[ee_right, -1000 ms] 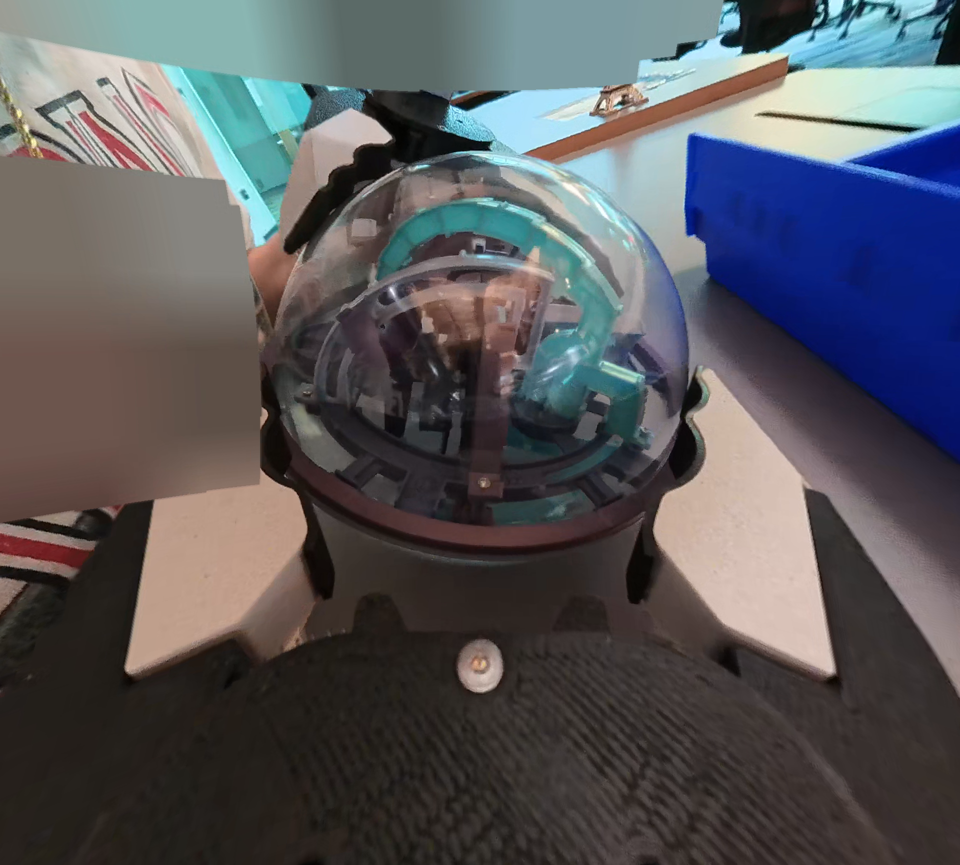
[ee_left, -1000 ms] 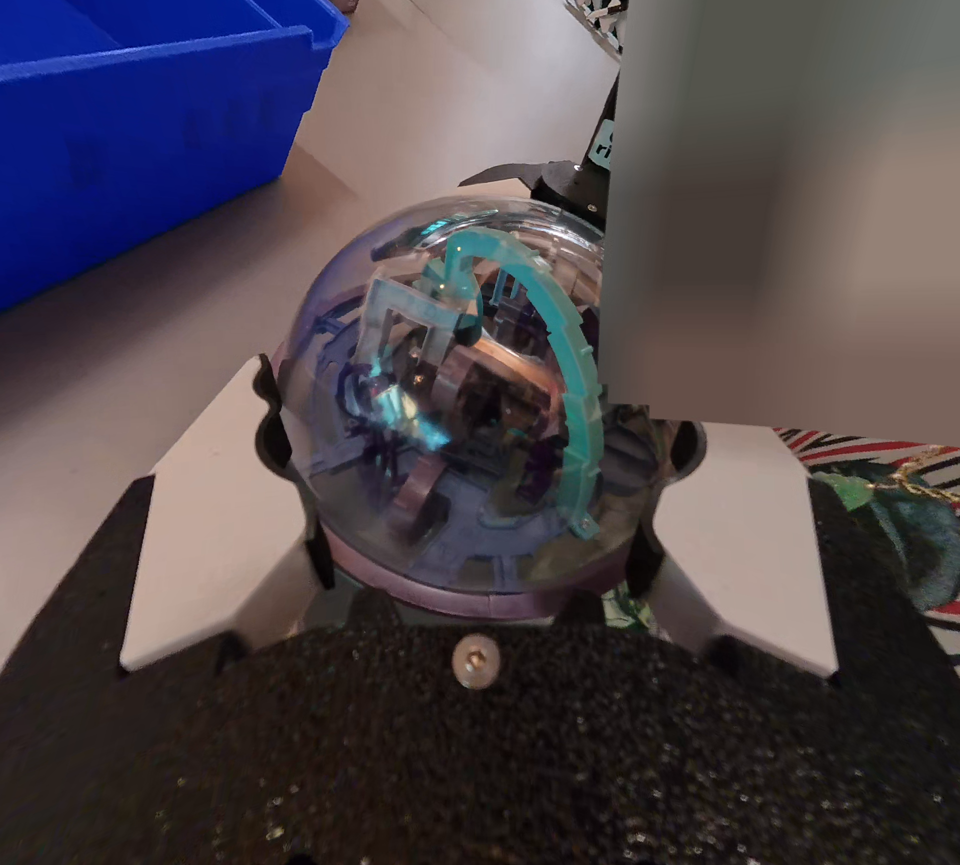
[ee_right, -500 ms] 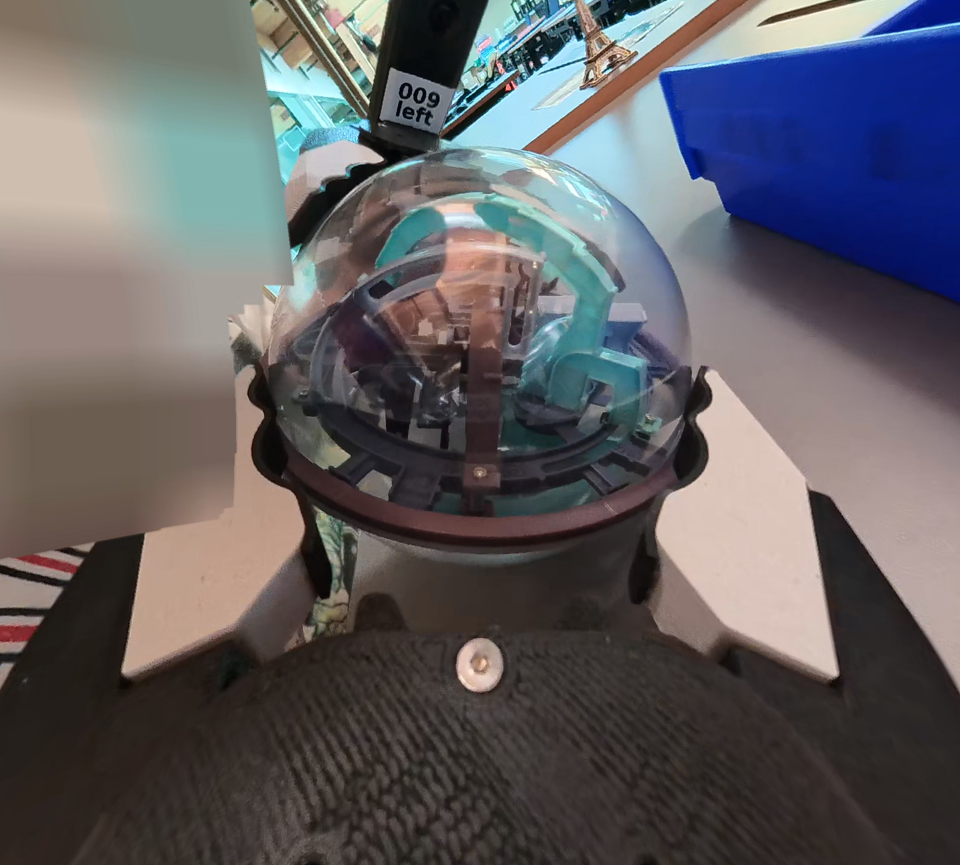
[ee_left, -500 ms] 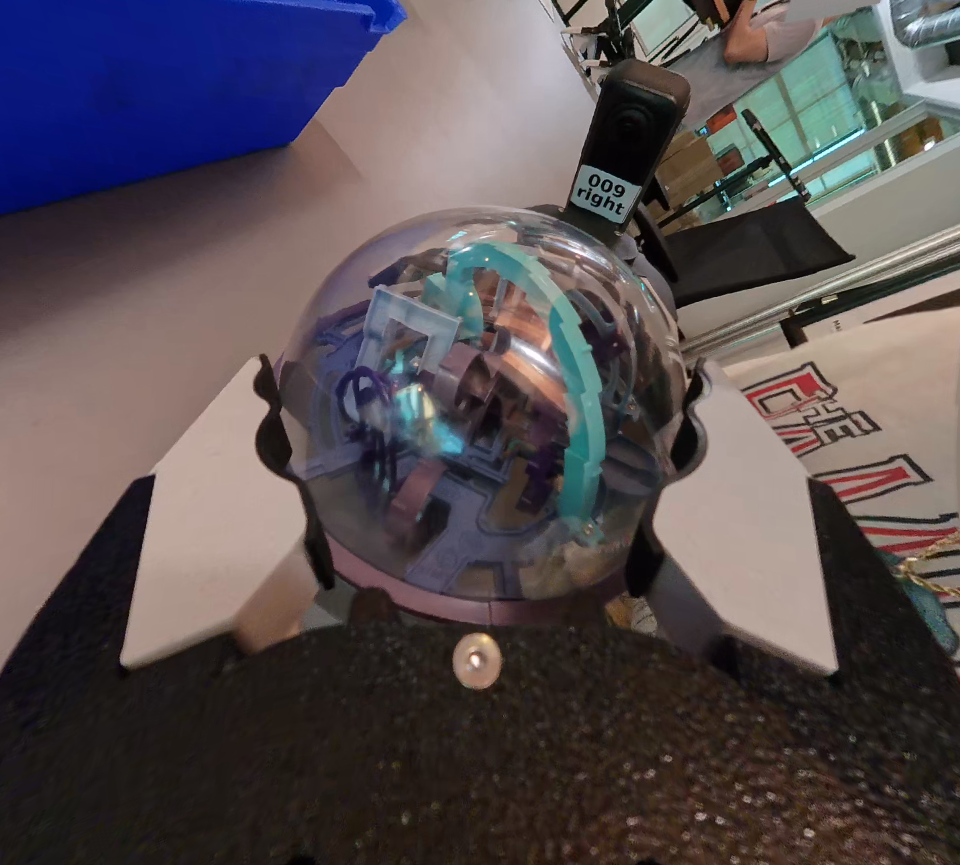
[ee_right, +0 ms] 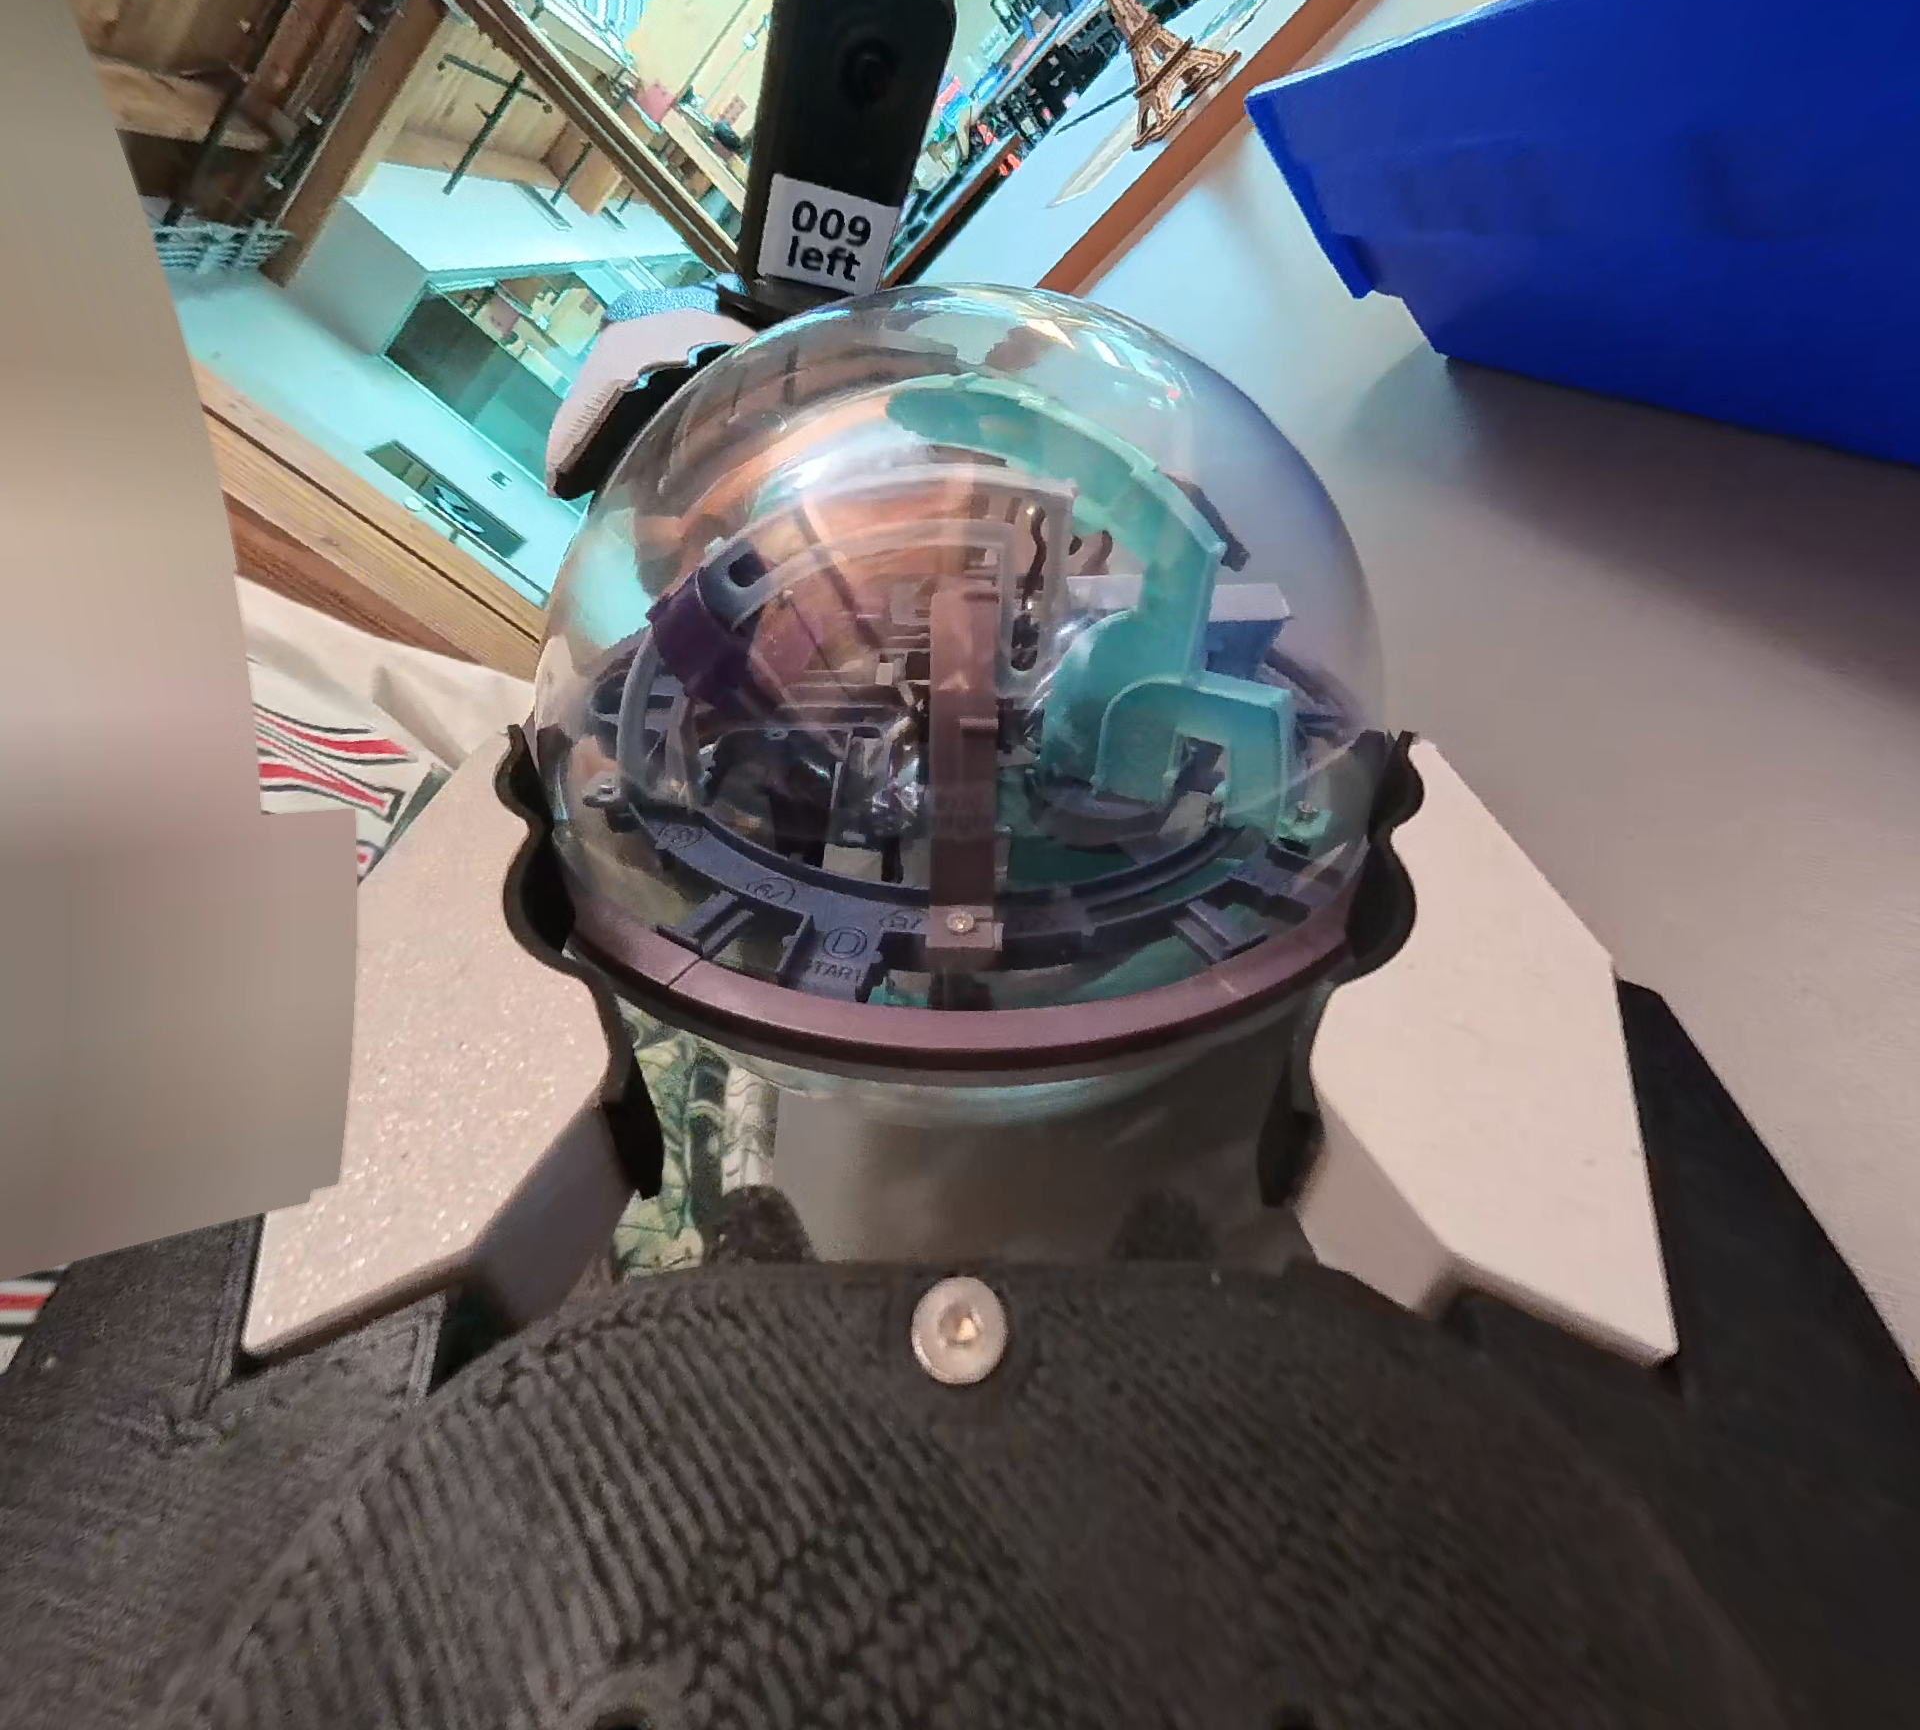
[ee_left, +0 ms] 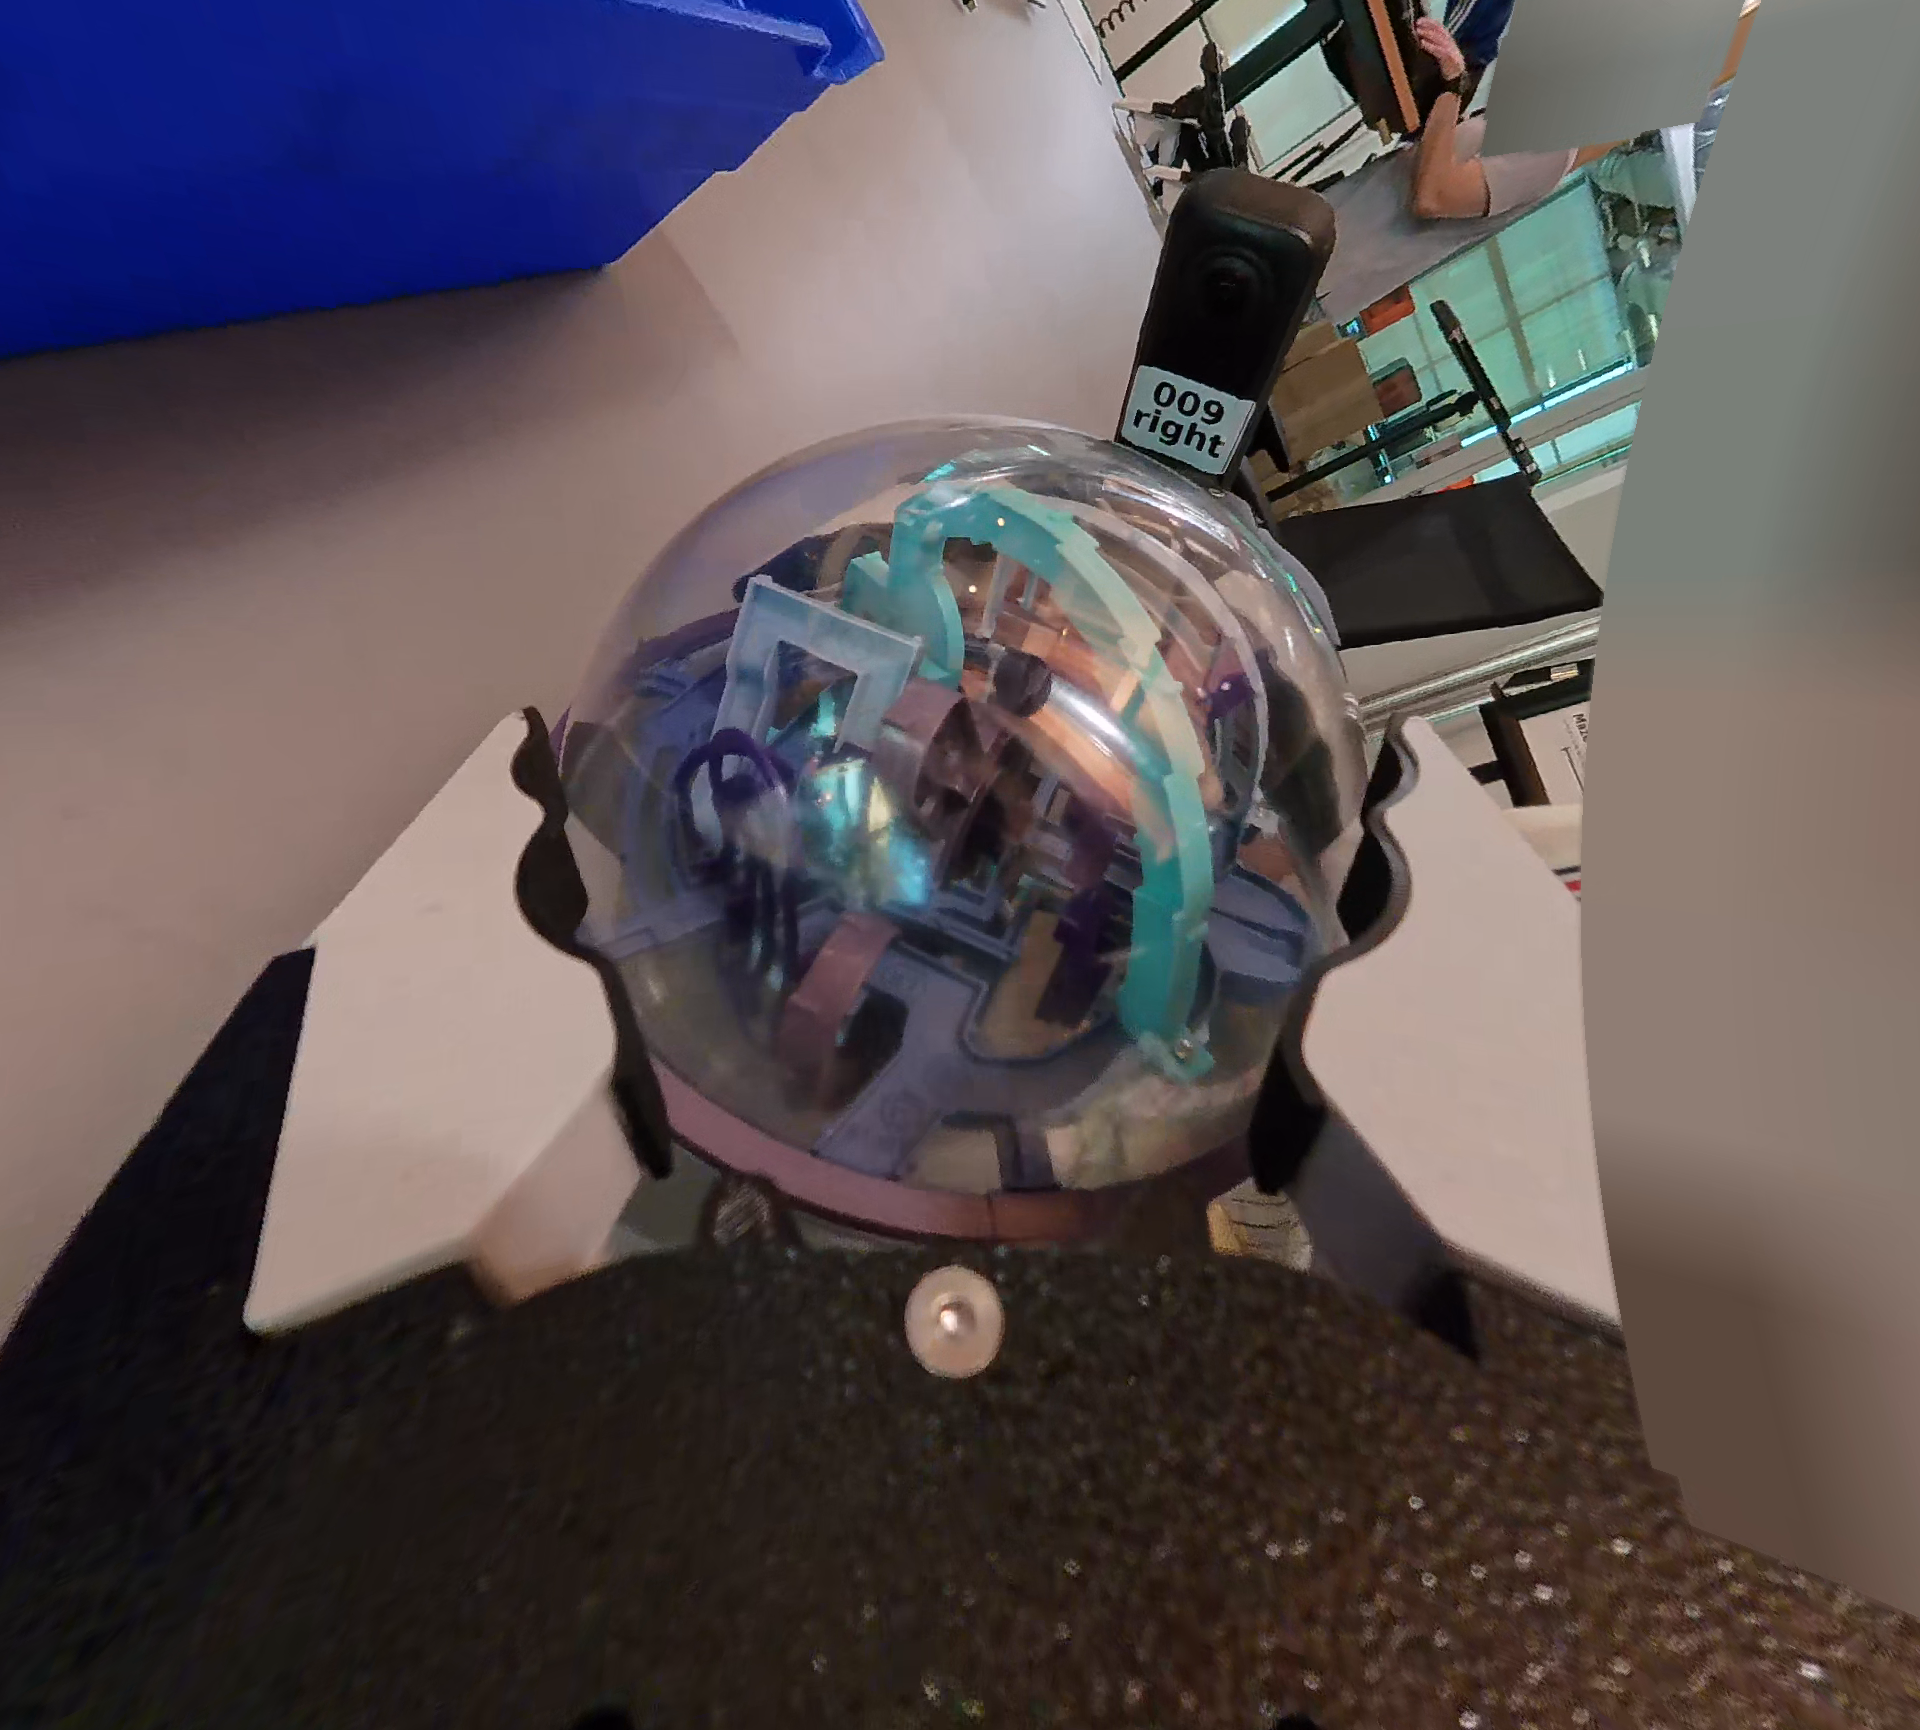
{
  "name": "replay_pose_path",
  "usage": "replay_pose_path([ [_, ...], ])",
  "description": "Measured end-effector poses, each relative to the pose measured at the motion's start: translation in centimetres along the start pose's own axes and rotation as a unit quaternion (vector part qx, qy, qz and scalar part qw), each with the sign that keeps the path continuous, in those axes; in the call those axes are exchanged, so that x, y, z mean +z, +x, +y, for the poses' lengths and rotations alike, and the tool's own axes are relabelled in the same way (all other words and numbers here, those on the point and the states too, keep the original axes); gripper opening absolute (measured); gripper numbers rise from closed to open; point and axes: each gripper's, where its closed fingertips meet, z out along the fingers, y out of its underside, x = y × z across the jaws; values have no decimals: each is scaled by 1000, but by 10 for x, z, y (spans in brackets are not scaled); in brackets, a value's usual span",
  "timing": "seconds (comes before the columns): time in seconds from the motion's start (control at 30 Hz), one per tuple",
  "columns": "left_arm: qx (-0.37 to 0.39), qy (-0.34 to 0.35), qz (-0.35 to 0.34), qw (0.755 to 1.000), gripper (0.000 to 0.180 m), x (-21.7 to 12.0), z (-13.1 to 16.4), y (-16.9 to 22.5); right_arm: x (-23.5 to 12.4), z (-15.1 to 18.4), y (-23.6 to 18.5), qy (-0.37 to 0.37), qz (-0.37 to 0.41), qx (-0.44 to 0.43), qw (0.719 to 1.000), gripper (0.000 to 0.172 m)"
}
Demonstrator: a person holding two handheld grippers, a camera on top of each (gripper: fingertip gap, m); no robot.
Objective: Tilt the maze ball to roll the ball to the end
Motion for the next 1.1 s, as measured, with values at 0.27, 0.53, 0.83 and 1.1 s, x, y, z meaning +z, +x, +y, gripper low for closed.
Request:
replay_pose_path([
  [0.27,-6,-6,-4,1000,147,4,-1,0,-3,1,1,4,-6,15,1000,148],
  [0.53,-33,-7,2,999,148,7,-4,-3,-6,-3,5,25,-22,47,998,149],
  [0.83,6,7,2,1000,147,3,3,3,-6,4,-2,13,-17,3,1000,148],
  [1.1,192,23,14,981,146,-3,26,24,-7,22,-20,-44,15,-193,980,148],
])
